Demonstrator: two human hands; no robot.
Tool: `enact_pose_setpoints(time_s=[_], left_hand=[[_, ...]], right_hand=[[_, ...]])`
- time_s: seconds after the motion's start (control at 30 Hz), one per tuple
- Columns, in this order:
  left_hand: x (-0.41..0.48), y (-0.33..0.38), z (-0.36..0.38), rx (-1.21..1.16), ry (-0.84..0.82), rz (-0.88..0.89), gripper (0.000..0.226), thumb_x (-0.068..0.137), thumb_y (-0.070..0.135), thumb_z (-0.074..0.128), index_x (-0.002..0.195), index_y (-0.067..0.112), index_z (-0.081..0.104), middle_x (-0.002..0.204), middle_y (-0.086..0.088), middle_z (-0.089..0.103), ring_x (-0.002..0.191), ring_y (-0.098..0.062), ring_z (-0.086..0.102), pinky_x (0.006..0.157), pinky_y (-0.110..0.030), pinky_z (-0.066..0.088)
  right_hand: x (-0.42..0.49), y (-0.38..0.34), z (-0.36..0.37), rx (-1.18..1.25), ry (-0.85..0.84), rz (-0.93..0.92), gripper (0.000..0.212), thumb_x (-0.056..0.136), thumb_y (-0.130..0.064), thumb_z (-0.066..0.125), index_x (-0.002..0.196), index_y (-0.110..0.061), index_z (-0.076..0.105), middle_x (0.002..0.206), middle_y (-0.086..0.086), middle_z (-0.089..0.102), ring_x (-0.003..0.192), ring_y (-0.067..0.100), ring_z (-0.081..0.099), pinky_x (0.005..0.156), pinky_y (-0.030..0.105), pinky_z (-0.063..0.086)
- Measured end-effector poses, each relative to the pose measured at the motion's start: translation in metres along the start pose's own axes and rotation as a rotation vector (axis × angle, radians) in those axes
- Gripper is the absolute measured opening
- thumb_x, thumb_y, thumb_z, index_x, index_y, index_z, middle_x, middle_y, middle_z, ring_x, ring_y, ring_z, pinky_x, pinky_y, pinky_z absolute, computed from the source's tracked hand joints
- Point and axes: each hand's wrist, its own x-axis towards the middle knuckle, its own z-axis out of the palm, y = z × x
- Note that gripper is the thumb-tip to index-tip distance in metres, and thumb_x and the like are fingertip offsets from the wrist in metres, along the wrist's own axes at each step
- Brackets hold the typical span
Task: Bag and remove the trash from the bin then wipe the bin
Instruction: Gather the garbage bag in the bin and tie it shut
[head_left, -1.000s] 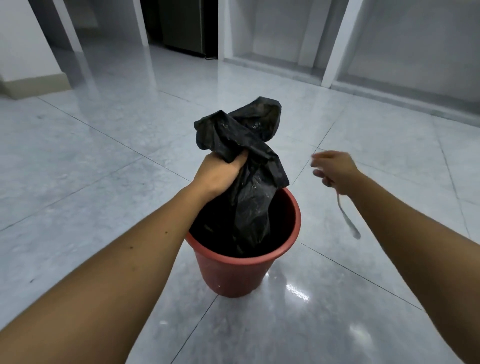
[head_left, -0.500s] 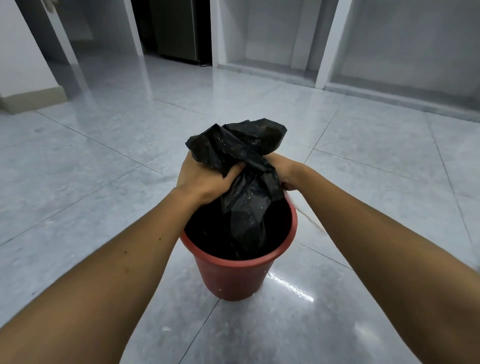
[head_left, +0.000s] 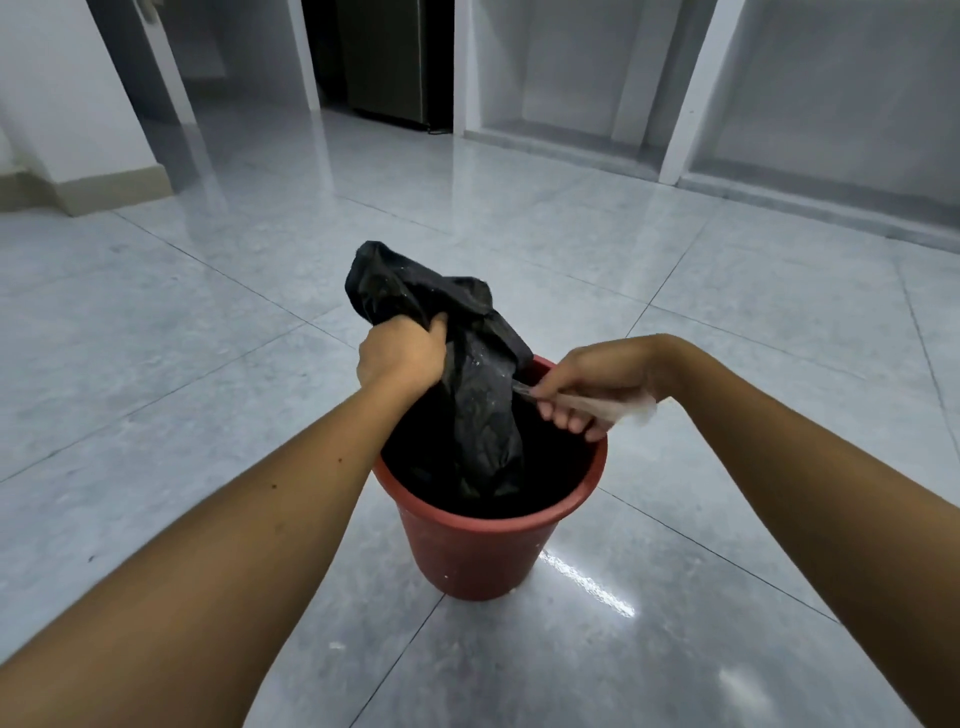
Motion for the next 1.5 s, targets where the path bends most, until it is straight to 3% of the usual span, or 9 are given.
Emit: enact_pose_setpoints(time_s=[0.1,0.2,0.4,0.63,1.0,1.13,1.23,1.37,1.5], left_hand=[[0.002,0.003,-0.003,-0.333,-0.254,-0.103,0.057,0.082,0.058,0.056,0.099,0.004,0.065,0.086,-0.012,0.065,0.073,-0.028,0.064,0.059,-0.026,0.045],[0.002,0.002,-0.011,-0.482,-0.547,-0.138,0.041,0.076,0.053,0.069,0.066,0.015,0.056,0.052,0.002,0.045,0.028,-0.006,0.036,0.031,-0.013,0.026],[0.008,-0.013,-0.030,-0.648,-0.916,-0.171,0.013,0.094,0.013,0.053,0.092,0.015,0.065,0.075,0.009,0.072,0.078,-0.003,0.066,0.069,-0.022,0.053],[-0.001,-0.007,-0.027,-0.558,-0.885,-0.244,0.007,0.084,0.024,0.067,0.078,0.023,0.066,0.059,0.018,0.066,0.062,0.004,0.058,0.058,-0.010,0.033],[-0.009,0.000,-0.009,-1.082,-0.594,-0.277,0.021,0.082,-0.003,0.067,0.082,0.008,0.049,0.078,-0.012,0.067,0.054,-0.009,0.069,0.053,-0.017,0.057],[-0.012,-0.002,-0.003,-1.087,-0.600,-0.216,0.010,0.082,0.003,0.068,0.083,0.006,0.059,0.071,-0.006,0.070,0.058,-0.007,0.069,0.057,-0.017,0.057],[-0.012,-0.004,-0.007,-0.986,-0.707,-0.138,0.027,0.080,0.017,0.073,0.104,0.008,0.064,0.097,-0.007,0.072,0.089,-0.015,0.069,0.080,-0.026,0.057],[-0.016,-0.004,-0.008,-0.966,-0.701,-0.046,0.044,0.076,-0.011,0.069,0.115,0.004,0.056,0.108,-0.008,0.063,0.085,-0.018,0.067,0.069,-0.023,0.059],[-0.015,-0.009,-0.007,-0.892,-0.692,0.053,0.032,0.076,-0.016,0.066,0.092,0.008,0.052,0.094,-0.011,0.063,0.075,-0.019,0.066,0.065,-0.025,0.060]], right_hand=[[0.008,-0.015,0.012,0.224,-0.040,-0.115,0.032,0.092,-0.029,0.057,0.066,-0.021,0.073,0.053,-0.008,0.058,0.042,0.004,0.056,0.045,0.017,0.048],[0.024,-0.023,0.022,0.458,0.052,-0.159,0.023,0.093,-0.025,0.058,0.080,-0.015,0.073,0.061,-0.007,0.065,0.053,0.001,0.062,0.060,0.017,0.055],[0.030,-0.029,0.026,0.691,0.160,-0.222,0.009,0.092,-0.012,0.061,0.087,-0.006,0.065,0.065,-0.003,0.074,0.054,0.001,0.069,0.052,0.016,0.056],[0.021,-0.026,0.018,0.570,0.166,-0.230,0.008,0.088,-0.002,0.063,0.089,-0.008,0.068,0.074,0.000,0.076,0.066,0.007,0.073,0.060,0.023,0.059],[0.025,-0.024,0.021,0.472,0.253,-0.231,0.012,0.081,-0.017,0.074,0.072,-0.022,0.069,0.071,-0.006,0.074,0.062,0.003,0.070,0.053,0.017,0.054],[0.030,-0.023,0.025,0.519,0.259,-0.278,0.014,0.081,-0.010,0.074,0.073,-0.017,0.065,0.069,-0.003,0.074,0.060,0.005,0.070,0.054,0.019,0.055],[0.031,-0.024,0.025,0.539,0.241,-0.299,0.014,0.083,-0.007,0.071,0.074,-0.013,0.062,0.068,0.003,0.072,0.059,0.008,0.068,0.053,0.020,0.055],[0.028,-0.022,0.023,0.572,0.129,-0.283,0.011,0.087,0.001,0.063,0.081,-0.009,0.063,0.066,0.004,0.068,0.056,0.007,0.066,0.051,0.017,0.054],[0.018,-0.019,0.016,0.206,0.155,-0.165,0.007,0.086,0.001,0.063,0.090,-0.004,0.065,0.063,0.002,0.060,0.050,0.004,0.057,0.050,0.015,0.050]])
